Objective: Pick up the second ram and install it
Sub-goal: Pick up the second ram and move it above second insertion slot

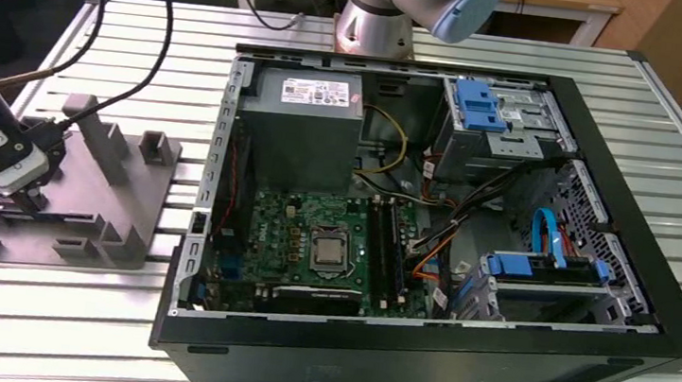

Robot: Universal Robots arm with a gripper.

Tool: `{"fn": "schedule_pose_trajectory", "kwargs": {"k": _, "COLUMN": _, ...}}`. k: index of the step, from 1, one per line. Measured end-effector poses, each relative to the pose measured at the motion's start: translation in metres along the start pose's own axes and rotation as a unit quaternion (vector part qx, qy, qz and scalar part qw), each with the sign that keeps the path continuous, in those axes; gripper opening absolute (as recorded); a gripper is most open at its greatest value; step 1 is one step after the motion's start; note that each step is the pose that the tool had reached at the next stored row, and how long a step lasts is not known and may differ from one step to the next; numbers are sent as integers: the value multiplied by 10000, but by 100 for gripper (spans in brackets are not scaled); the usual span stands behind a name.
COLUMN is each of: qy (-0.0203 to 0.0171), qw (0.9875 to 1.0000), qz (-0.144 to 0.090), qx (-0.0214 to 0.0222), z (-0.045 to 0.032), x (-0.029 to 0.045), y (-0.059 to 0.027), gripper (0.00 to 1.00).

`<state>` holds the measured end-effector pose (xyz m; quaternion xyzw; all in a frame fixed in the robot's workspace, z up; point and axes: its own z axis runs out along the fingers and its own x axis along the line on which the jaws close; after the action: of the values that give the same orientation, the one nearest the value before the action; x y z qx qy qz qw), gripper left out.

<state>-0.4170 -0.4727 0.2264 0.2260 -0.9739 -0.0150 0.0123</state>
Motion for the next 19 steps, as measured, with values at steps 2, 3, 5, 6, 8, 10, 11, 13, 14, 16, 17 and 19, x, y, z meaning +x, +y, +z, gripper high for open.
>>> {"fn": "schedule_pose_trajectory", "kwargs": {"k": 2, "qy": 4, "qw": 9999, "qz": -125, "qx": 2, "z": 0, "x": 0, "y": 0, "gripper": 10}}
{"fn": "schedule_pose_trajectory", "kwargs": {"k": 3, "qy": 6, "qw": 9998, "qz": -188, "qx": 3, "z": 0, "x": 0, "y": 0, "gripper": 10}}
{"fn": "schedule_pose_trajectory", "kwargs": {"k": 5, "qy": 11, "qw": 9995, "qz": -313, "qx": 6, "z": 0, "x": 0, "y": 0, "gripper": 10}}
{"fn": "schedule_pose_trajectory", "kwargs": {"k": 6, "qy": 13, "qw": 9993, "qz": -374, "qx": 7, "z": 0, "x": 0, "y": 0, "gripper": 10}}
{"fn": "schedule_pose_trajectory", "kwargs": {"k": 8, "qy": 17, "qw": 9988, "qz": -496, "qx": 9, "z": 0, "x": 0, "y": 0, "gripper": 10}}
{"fn": "schedule_pose_trajectory", "kwargs": {"k": 10, "qy": 21, "qw": 9981, "qz": -608, "qx": 11, "z": 0, "x": 0, "y": 0, "gripper": 10}}
{"fn": "schedule_pose_trajectory", "kwargs": {"k": 11, "qy": 23, "qw": 9978, "qz": -662, "qx": 12, "z": 0, "x": 0, "y": 0, "gripper": 10}}
{"fn": "schedule_pose_trajectory", "kwargs": {"k": 13, "qy": 27, "qw": 9970, "qz": -773, "qx": 14, "z": 0, "x": 0, "y": 0, "gripper": 10}}
{"fn": "schedule_pose_trajectory", "kwargs": {"k": 14, "qy": 29, "qw": 9966, "qz": -829, "qx": 14, "z": 0, "x": 0, "y": 0, "gripper": 10}}
{"fn": "schedule_pose_trajectory", "kwargs": {"k": 16, "qy": 33, "qw": 9955, "qz": -944, "qx": 16, "z": 0, "x": 0, "y": 0, "gripper": 10}}
{"fn": "schedule_pose_trajectory", "kwargs": {"k": 17, "qy": 35, "qw": 9950, "qz": -998, "qx": 17, "z": 0, "x": 0, "y": 0, "gripper": 10}}
{"fn": "schedule_pose_trajectory", "kwargs": {"k": 19, "qy": 38, "qw": 9939, "qz": -1105, "qx": 19, "z": 1, "x": 0, "y": 0, "gripper": 10}}
